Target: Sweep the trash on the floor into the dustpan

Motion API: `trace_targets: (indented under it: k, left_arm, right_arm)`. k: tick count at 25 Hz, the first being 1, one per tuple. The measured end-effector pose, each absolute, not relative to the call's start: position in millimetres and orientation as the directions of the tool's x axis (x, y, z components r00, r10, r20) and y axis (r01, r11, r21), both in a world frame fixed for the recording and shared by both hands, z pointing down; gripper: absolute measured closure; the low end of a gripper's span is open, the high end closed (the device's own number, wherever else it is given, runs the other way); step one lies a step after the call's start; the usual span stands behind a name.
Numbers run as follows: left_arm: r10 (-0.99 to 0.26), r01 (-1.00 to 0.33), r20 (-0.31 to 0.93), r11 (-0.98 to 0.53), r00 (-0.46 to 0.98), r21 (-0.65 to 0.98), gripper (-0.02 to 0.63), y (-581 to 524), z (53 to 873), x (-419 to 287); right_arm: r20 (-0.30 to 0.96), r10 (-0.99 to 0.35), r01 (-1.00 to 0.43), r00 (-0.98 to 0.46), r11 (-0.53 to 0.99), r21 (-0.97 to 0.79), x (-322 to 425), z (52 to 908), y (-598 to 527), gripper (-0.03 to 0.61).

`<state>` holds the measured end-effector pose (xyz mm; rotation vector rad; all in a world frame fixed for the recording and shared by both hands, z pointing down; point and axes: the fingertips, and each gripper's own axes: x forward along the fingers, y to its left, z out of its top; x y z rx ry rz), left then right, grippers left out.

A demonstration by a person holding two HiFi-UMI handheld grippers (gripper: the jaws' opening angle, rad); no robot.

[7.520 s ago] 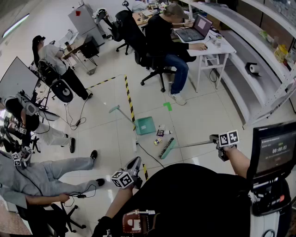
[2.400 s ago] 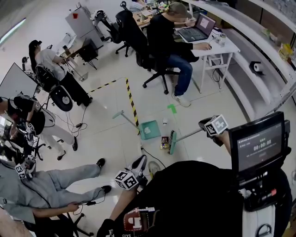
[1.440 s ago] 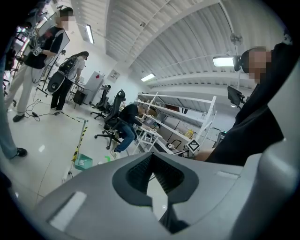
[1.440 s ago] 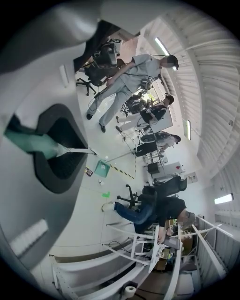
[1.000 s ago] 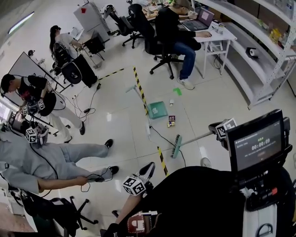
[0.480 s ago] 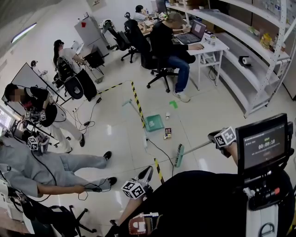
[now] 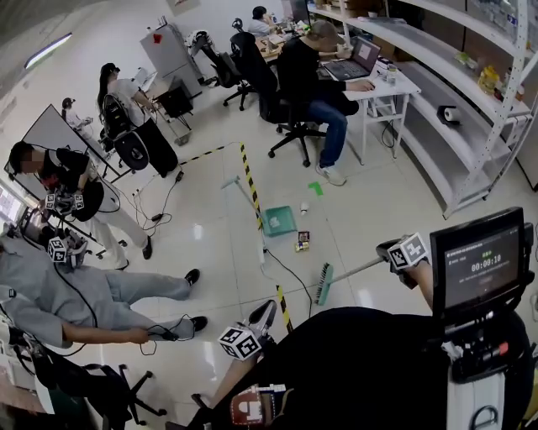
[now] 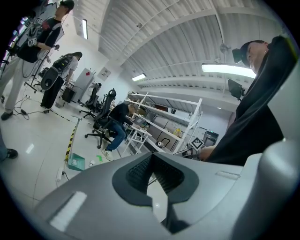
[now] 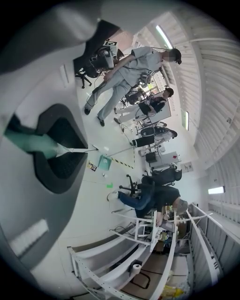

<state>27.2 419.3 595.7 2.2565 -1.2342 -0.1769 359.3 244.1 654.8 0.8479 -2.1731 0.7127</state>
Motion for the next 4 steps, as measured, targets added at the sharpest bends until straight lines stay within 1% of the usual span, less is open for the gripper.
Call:
trace_targets:
  k: [4]
  left_arm:
    - [-0.816, -0.746, 0.154, -0.409, 0.556, 0.526, 0.615, 419, 583, 48]
  right_arm:
    - [0.747, -0.346, -0.721, -0.567, 0.648, -0.247, 375, 646, 239, 0.555]
